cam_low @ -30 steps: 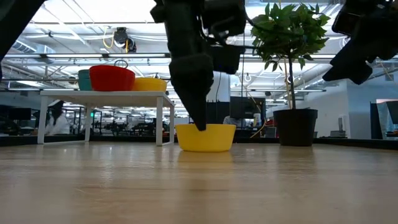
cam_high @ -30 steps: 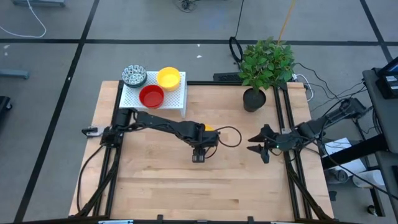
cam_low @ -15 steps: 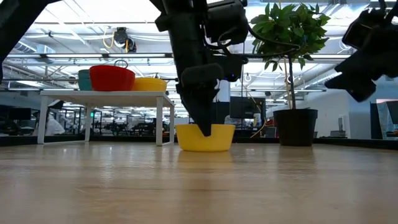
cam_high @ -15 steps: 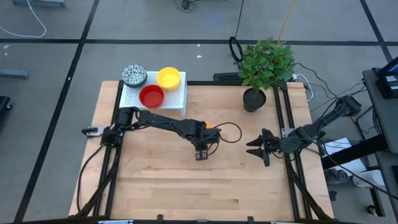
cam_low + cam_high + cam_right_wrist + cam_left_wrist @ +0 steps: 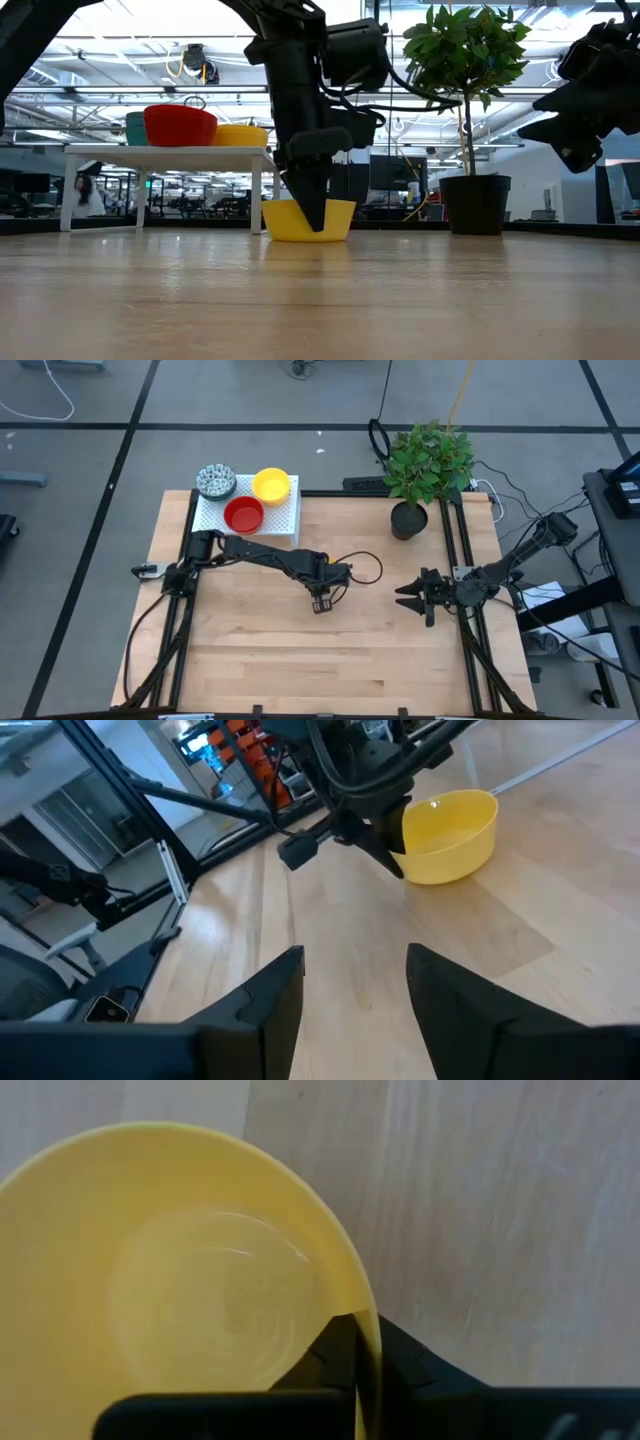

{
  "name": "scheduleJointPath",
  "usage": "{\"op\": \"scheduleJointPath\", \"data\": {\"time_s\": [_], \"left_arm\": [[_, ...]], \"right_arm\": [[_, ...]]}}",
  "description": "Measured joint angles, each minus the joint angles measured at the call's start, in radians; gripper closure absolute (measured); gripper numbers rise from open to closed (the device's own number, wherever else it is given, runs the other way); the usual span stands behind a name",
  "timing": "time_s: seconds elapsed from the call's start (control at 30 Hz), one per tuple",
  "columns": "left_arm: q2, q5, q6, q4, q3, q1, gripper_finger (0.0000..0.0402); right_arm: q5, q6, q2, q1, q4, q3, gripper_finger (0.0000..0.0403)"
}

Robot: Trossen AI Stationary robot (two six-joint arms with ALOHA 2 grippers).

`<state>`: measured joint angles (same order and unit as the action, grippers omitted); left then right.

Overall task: Pick & Place Mini bowls
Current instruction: Stack the yellow bowl on top of the yellow bowl on the shelf

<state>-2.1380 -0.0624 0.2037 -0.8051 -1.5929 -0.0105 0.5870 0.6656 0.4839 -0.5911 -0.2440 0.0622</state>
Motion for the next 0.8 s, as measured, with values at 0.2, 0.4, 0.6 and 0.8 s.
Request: {"op": "scheduleJointPath", "data": {"time_s": [0.2, 0.4, 0.6, 0.8], "left_arm": [[0.013, 0.003, 0.019, -0.005, 0.002, -0.007, 0.0396], [0.089, 0.019, 0.029, 0.002, 0.001, -0.017, 0.0388], [0.2, -0.002, 0.054, 0.026, 0.0, -0.001, 0.039], [0.324, -0.138, -0.01, 0.112, 0.0, 0.033, 0.0383]], "right_arm": [[-0.012, 0.017, 0.0, 0.0, 0.001, -0.004, 0.0239], [-0.01, 0.082, 0.001, 0.0, 0.001, -0.005, 0.0239], [-0.009, 0.042, 0.002, 0.0, 0.014, -0.006, 0.0238], [-0.012, -0.077, 0.002, 0.0, 0.009, -0.007, 0.0238]]}}
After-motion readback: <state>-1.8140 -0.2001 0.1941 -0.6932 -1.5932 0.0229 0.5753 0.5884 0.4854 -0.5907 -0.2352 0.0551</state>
